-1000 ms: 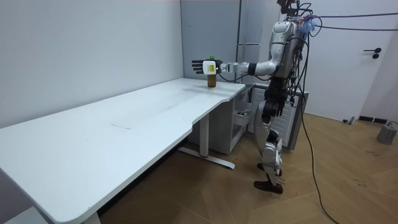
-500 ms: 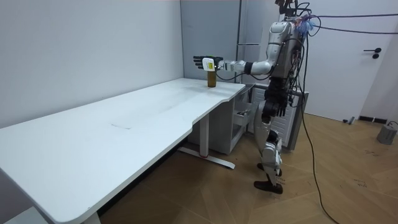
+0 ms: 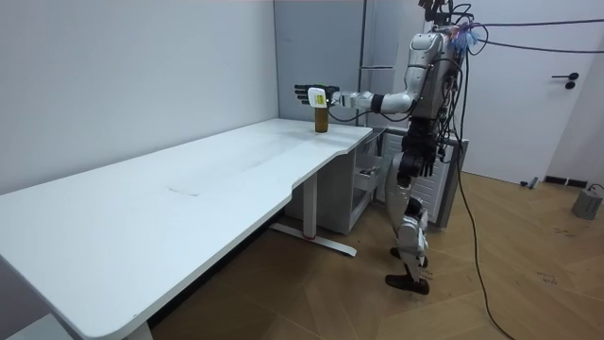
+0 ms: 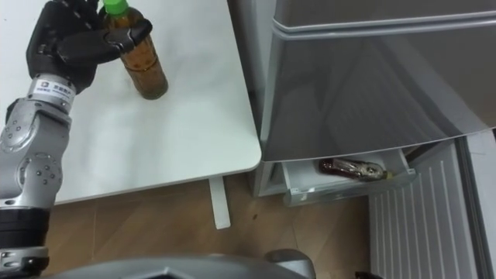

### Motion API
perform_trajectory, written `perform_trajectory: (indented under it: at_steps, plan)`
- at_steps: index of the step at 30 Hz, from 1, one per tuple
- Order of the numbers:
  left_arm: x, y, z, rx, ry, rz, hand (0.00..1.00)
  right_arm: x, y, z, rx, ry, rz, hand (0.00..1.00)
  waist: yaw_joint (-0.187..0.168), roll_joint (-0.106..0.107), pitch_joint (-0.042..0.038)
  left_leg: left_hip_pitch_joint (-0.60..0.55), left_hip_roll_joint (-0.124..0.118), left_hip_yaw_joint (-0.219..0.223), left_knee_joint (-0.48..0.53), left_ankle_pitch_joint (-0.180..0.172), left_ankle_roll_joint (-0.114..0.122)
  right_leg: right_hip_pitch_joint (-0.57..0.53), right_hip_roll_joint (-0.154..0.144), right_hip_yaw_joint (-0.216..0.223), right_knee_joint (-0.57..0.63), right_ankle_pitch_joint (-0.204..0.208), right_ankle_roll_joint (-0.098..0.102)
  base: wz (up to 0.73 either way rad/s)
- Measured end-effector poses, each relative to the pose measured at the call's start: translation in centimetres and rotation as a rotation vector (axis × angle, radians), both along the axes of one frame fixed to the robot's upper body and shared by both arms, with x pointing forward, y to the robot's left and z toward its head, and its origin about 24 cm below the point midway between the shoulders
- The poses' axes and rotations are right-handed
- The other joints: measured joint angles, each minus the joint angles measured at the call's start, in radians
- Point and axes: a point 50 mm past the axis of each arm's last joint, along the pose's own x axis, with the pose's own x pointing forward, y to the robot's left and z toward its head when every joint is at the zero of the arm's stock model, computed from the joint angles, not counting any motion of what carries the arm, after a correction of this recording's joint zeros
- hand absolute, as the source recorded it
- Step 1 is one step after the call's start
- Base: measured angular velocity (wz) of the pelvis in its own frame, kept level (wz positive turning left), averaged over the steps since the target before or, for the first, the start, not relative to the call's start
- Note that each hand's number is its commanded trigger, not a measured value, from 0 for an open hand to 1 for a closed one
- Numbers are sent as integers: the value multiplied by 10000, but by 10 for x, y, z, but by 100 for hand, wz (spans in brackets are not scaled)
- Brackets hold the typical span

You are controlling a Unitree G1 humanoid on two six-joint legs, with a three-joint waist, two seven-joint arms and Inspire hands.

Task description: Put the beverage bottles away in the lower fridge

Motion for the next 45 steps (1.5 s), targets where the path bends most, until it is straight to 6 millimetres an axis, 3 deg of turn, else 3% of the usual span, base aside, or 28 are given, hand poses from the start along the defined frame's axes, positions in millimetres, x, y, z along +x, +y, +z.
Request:
perform_trajectory:
  at_steps: [20,21,22,23,45]
  plan:
    - [0,-5,-6,1307,409,-733,0,-3,0,0,-24,47,3,0,-3,271,-20,40,2,2,1,0,-1,28,-2,-9,-2,0,-1,0]
    - [0,-5,-6,1306,421,-733,13,-3,0,0,-24,51,1,0,-3,279,-25,43,3,2,1,1,-1,29,-1,-10,-2,0,-1,0]
    - [0,-5,-7,1302,454,-727,96,-3,0,0,-23,54,-1,0,-5,290,-31,50,6,2,1,1,-2,34,1,-11,-1,0,-1,0]
    - [0,-5,-7,1301,467,-725,100,-3,0,0,-23,50,-1,0,-6,291,-31,58,7,2,1,1,-2,36,2,-11,-1,0,-1,0]
    - [0,-7,-15,1689,935,-1080,100,-3,-1,0,-26,36,3,0,-19,232,2,65,7,2,-5,1,-2,39,3,-7,1,0,-1,0]
